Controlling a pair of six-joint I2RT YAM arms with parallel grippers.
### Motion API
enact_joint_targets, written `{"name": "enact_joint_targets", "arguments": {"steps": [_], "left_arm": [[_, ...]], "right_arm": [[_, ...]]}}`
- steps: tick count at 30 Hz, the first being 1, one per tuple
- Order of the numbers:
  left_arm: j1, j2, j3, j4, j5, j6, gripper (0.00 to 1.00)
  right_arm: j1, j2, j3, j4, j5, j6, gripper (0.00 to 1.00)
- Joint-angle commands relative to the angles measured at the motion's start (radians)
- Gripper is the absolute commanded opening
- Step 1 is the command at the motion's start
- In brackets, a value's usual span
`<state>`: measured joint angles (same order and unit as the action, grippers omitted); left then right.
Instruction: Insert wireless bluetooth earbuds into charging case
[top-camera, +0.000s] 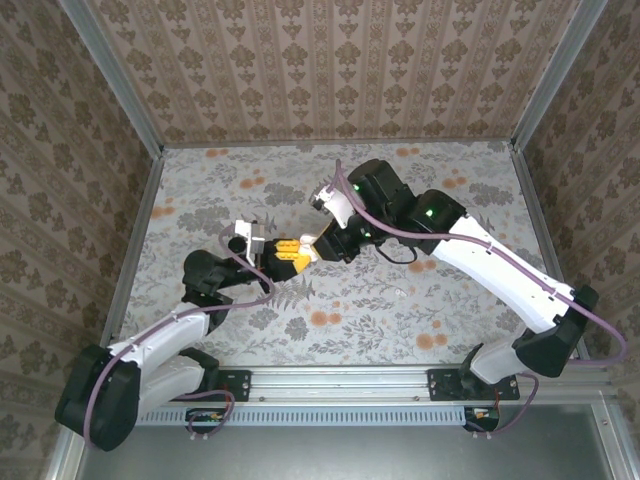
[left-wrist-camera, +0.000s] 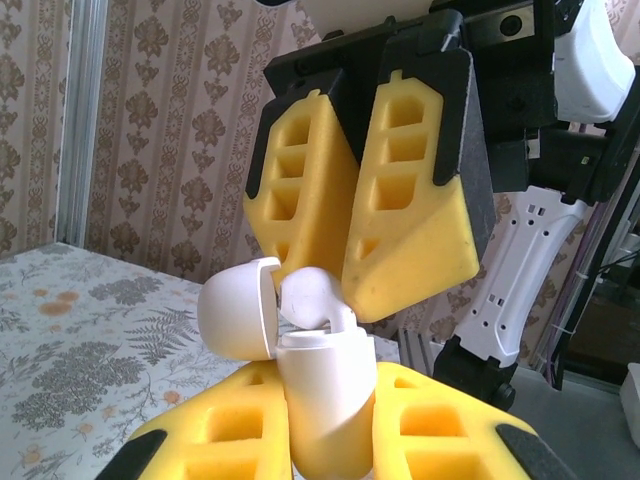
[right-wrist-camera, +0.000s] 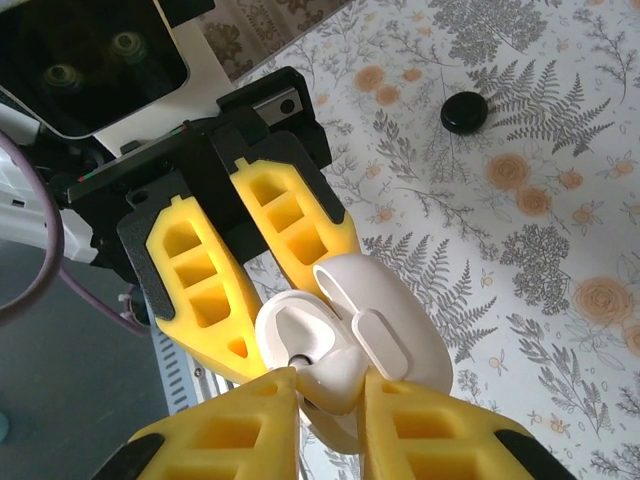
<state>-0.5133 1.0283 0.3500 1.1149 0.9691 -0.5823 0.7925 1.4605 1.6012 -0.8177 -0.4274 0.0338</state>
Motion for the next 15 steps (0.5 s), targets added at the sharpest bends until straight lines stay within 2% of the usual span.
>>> {"name": "enact_joint_targets", "arguments": {"steps": [1, 11, 15], "left_arm": [[-0.005, 0.002, 0.053, 0.051, 0.049, -0.031, 0.00], [-0.008, 0.032, 0.067, 0.058, 0.080, -0.045, 0.00], [-0.010, 0.032, 0.063, 0.055, 0.067, -0.038, 0.00]], "right_arm": [[0.010, 0.029, 0.028, -0.036, -0.042, -0.094, 0.20], [0.004, 0.027, 0.032, -0.043, 0.005, -0.254, 0.20], [-0.009, 0.046, 0.066, -0.045, 0.013, -0.177, 0.39]]}}
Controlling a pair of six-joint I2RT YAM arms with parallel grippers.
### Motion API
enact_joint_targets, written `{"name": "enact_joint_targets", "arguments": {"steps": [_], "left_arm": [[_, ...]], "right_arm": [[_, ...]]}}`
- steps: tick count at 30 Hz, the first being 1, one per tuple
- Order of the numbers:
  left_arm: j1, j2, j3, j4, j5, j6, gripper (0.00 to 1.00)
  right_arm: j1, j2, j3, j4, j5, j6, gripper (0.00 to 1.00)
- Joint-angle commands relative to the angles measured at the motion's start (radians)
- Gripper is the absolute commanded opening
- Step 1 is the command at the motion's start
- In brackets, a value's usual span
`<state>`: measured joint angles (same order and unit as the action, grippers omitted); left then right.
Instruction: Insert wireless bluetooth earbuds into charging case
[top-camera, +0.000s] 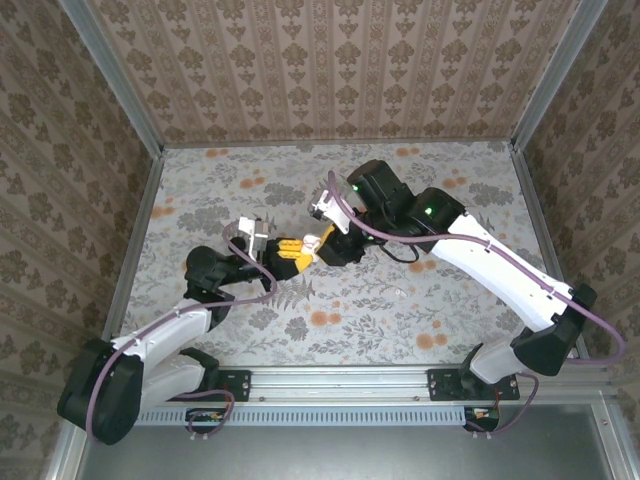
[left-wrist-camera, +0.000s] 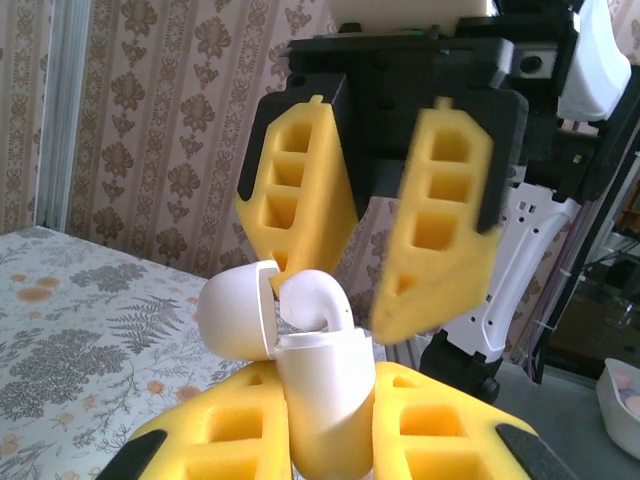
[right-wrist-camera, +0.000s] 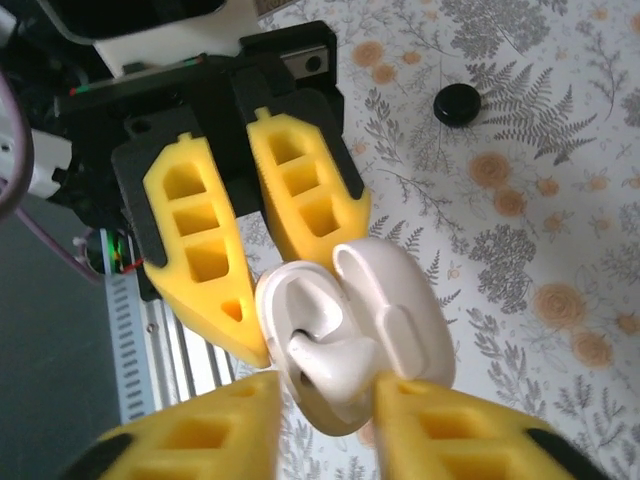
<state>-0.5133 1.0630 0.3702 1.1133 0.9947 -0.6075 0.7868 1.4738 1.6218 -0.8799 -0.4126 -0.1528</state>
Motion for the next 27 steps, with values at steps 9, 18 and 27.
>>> {"name": "enact_joint_targets", "arguments": {"steps": [9, 18, 27], "left_arm": [[-0.010, -0.063, 0.011, -0.080, -0.090, 0.143, 0.00], [-0.011, -0.105, 0.016, -0.161, -0.169, 0.241, 0.00], [-0.016, -0.162, 0.014, -0.275, -0.259, 0.344, 0.00]], "right_arm": [[-0.041, 0.000, 0.055, 0.051, 0.075, 0.440, 0.58], [-0.067, -0.112, -0.037, 0.148, 0.149, 0.836, 0.55], [0.035, -0.134, -0.152, 0.257, 0.205, 1.059, 0.42]]}}
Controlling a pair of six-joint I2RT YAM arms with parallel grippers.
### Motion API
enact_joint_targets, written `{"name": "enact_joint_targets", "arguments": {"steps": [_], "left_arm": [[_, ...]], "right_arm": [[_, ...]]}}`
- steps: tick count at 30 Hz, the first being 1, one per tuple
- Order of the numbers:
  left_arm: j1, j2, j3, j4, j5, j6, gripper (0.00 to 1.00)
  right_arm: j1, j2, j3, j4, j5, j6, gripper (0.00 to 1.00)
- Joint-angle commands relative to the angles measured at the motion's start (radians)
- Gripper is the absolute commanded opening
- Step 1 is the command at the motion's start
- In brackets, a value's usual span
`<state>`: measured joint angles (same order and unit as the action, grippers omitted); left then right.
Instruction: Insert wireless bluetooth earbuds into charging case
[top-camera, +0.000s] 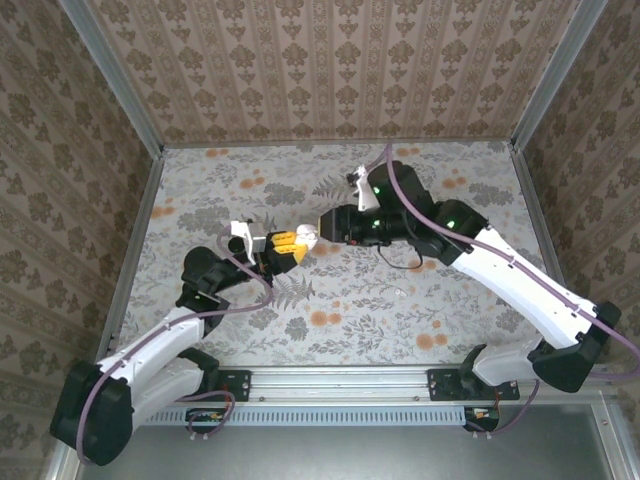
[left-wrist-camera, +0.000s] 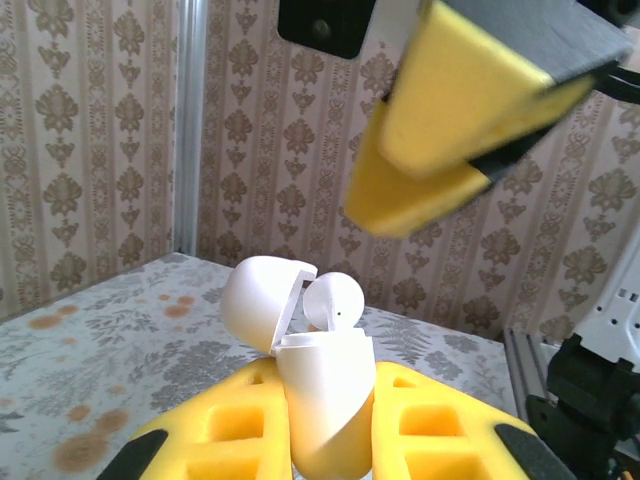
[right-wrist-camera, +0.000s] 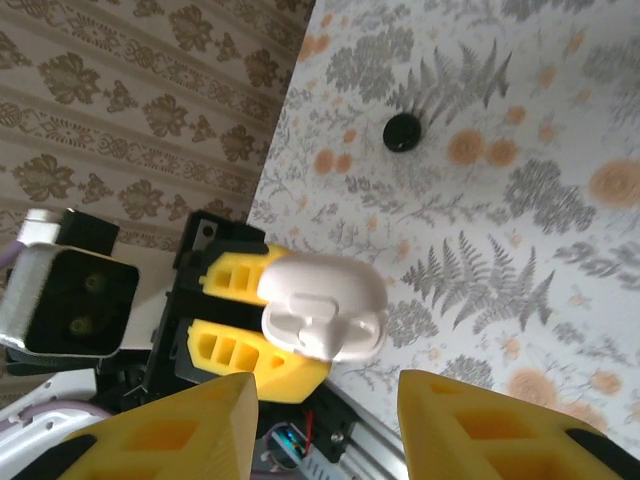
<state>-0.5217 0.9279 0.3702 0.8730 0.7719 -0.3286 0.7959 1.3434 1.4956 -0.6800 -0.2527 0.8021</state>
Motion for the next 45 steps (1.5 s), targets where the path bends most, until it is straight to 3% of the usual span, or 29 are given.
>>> {"name": "enact_joint_targets", "arguments": {"steps": [1, 19, 34, 45], "left_arm": [[-0.010, -0.027, 0.016, -0.042, -0.037, 0.070, 0.00], [-0.028, -0.058, 0.017, -0.105, -0.029, 0.123, 0.00], [-0.029, -0.053, 0.012, -0.139, -0.028, 0.151, 0.00], [-0.029, -0.069, -0.018, -0.138, -0.045, 0.168, 0.00]], "right_arm": [[0.030, 0.007, -0.025, 0.053, 0.049, 0.109, 0.42], [0.056, 0.129, 0.060, 0.011, 0.037, 0.016, 0.43], [0.058, 0.170, 0.117, -0.027, -0.006, -0.058, 0.18], [0.050, 0.128, 0.092, -0.008, 0.038, -0.056, 0.13]]}}
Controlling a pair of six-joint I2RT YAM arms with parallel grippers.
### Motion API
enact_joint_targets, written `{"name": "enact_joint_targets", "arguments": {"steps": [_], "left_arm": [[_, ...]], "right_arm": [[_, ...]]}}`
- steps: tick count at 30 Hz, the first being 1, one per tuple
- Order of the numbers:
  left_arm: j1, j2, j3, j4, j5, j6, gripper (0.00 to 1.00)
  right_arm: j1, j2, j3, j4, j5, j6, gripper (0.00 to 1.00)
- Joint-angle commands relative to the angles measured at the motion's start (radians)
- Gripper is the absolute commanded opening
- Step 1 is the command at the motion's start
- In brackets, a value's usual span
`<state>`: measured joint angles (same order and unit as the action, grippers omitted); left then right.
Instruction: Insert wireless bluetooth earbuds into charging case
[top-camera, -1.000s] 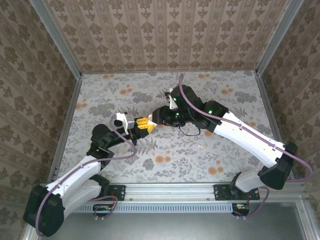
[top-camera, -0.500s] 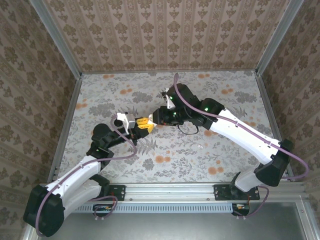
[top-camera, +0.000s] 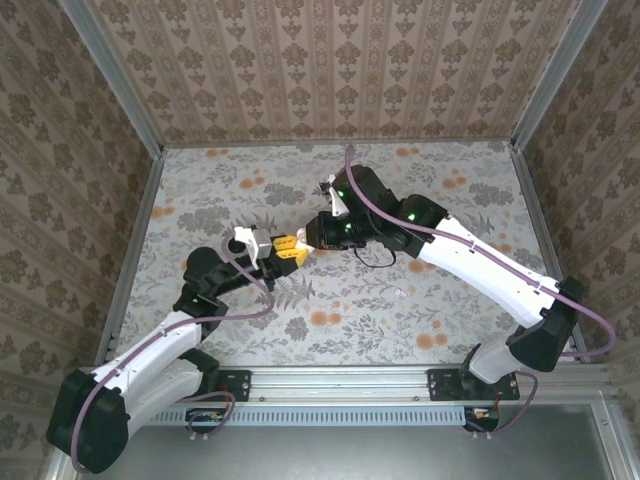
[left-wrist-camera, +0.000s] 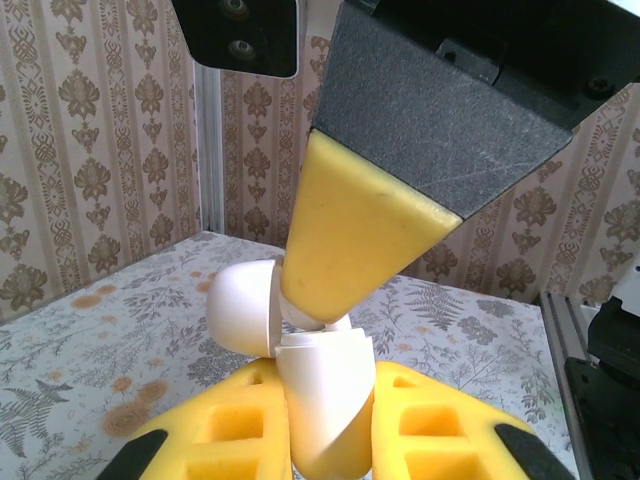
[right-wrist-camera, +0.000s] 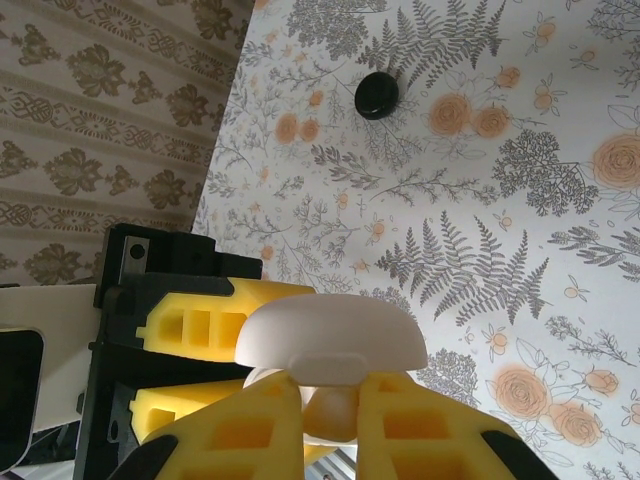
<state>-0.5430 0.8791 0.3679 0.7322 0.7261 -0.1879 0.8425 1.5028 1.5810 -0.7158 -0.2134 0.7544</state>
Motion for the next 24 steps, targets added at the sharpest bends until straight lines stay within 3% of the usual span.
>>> {"name": "enact_joint_targets", "arguments": {"steps": [1, 9, 24], "left_arm": [[-0.008, -0.024, -0.020, 0.005, -0.003, 0.029, 0.00], [-0.008, -0.036, -0.041, 0.035, -0.017, 0.037, 0.00], [-0.008, -0.058, -0.056, 0.054, -0.031, 0.051, 0.00]], "right_arm": [[0.004, -0.040, -0.003, 0.041, 0.004, -0.002, 0.13], [0.000, -0.140, -0.082, 0.133, 0.060, 0.043, 0.12], [0.005, -0.177, -0.094, 0.114, 0.055, 0.059, 0.11]]}}
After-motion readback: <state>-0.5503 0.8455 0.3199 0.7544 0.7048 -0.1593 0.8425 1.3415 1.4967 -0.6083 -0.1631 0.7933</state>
